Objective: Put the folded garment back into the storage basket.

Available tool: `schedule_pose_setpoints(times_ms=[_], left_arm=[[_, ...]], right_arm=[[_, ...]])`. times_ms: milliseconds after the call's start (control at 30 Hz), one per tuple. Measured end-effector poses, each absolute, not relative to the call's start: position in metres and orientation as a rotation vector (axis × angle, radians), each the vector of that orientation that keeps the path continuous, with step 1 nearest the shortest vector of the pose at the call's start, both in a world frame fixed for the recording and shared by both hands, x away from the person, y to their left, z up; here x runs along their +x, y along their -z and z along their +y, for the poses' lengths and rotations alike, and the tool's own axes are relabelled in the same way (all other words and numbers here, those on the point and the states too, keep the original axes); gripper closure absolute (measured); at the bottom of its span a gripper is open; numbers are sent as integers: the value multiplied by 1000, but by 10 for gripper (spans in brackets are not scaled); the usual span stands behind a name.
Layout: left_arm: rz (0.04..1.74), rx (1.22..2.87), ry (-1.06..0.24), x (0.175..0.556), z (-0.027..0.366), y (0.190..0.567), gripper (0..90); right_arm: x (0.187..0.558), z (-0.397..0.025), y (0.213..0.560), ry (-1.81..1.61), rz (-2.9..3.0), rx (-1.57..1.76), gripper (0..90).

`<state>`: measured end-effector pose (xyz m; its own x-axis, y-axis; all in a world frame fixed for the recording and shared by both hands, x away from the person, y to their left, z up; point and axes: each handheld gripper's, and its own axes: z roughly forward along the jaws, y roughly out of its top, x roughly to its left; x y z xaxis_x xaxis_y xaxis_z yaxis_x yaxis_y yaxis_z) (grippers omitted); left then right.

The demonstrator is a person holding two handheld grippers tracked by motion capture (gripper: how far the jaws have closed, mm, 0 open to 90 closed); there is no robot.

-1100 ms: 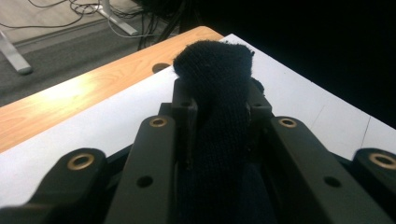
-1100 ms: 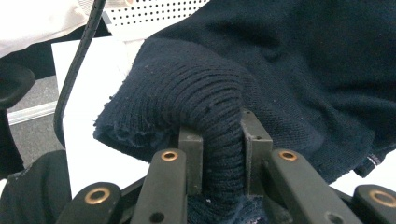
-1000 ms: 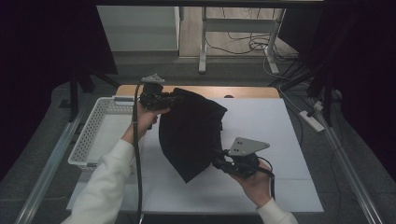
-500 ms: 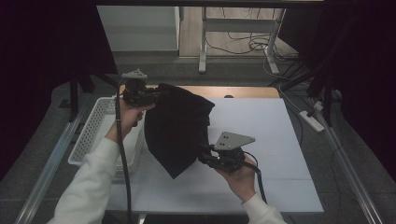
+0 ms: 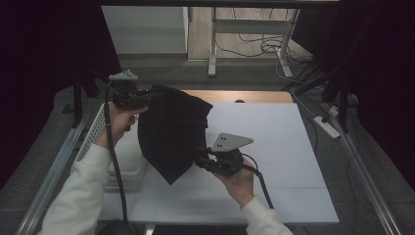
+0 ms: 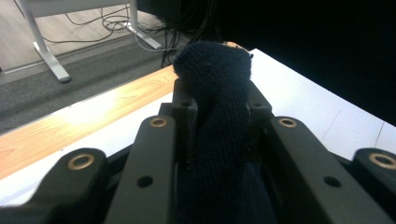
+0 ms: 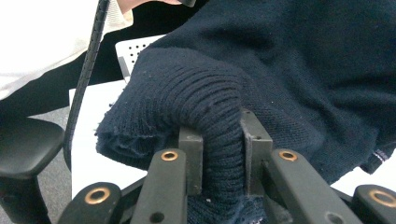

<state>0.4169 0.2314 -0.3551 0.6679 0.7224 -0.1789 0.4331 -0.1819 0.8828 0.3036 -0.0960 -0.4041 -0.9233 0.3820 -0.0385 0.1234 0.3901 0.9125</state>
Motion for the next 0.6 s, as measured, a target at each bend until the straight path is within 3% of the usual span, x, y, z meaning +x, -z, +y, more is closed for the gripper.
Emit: schedule_pose_setpoints(times_ms=[600], left_arm=[[950, 1782, -385, 405, 266, 345, 724]], right_arm=[[311, -62, 398, -1580, 2431, 392, 742]])
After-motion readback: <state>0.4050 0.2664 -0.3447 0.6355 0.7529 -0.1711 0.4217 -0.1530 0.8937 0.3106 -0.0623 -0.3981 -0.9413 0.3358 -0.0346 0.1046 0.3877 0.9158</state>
